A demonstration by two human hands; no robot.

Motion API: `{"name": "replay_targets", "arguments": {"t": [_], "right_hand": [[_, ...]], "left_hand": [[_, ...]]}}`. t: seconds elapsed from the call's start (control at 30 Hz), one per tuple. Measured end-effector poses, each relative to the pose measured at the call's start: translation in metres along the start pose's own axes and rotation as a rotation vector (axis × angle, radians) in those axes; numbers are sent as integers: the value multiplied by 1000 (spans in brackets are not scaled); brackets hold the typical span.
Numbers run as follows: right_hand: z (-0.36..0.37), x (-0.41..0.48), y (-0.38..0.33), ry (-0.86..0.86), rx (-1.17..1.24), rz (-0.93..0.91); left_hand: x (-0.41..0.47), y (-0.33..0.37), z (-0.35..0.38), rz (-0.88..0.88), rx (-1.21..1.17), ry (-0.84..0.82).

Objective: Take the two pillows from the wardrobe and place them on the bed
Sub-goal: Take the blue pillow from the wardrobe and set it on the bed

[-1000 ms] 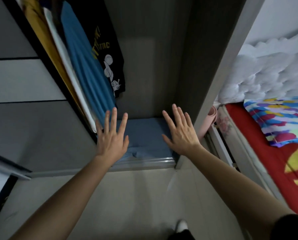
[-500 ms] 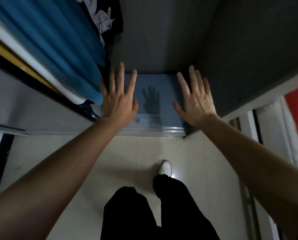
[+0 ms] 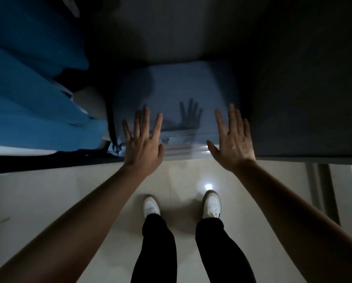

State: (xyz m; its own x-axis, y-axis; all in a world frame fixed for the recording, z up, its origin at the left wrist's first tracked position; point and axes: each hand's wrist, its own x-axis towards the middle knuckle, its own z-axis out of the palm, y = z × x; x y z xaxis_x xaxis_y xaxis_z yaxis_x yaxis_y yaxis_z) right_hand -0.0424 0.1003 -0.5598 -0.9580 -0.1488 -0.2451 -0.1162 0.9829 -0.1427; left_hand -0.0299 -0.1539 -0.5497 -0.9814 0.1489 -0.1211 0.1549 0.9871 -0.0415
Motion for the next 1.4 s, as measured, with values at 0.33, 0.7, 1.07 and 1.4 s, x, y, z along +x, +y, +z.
{"name": "replay_targets", "arguments": {"t": [0.33, 0.7, 1.07, 1.4], "right_hand": [[217, 77, 14, -29, -15, -39], [347, 154, 65, 60, -149, -75], [317, 148, 40, -98, -104, 27], [199, 100, -4, 21, -93, -83]], "left_hand": [[54, 4, 226, 42, 5, -149], [129, -13, 376, -11, 63, -146], [157, -10, 317, -43, -90, -372], [77, -63, 184, -94, -501, -358]]}}
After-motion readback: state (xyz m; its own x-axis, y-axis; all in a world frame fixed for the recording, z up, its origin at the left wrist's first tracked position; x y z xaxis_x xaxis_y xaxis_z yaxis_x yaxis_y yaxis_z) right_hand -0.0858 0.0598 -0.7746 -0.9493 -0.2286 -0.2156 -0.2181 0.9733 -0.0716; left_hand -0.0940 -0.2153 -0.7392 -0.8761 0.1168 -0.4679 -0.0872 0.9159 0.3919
